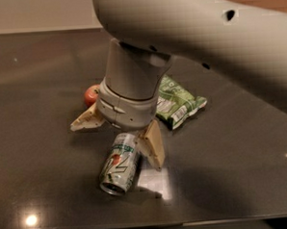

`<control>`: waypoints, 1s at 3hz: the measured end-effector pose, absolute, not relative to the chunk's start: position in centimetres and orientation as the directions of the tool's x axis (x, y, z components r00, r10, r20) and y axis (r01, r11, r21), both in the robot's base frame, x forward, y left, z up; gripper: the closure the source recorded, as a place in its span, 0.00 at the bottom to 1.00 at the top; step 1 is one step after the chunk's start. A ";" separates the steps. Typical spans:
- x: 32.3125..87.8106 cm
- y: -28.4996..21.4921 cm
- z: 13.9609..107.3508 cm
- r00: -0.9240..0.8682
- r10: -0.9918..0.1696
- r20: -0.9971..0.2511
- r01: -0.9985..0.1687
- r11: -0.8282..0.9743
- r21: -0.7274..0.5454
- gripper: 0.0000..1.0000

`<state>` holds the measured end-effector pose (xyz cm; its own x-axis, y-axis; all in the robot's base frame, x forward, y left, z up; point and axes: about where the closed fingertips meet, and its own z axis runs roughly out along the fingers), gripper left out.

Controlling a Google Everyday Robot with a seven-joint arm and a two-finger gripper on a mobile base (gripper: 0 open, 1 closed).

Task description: Place 7up can upright

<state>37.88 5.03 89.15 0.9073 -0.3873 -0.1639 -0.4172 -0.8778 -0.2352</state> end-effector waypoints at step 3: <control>38.4 6.1 84.8 0.932 -0.349 -0.102 -0.358 -0.929 -0.093 0.00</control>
Offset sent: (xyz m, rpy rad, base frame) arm 0.0104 0.0101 -0.0579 -0.1962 0.0062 0.0795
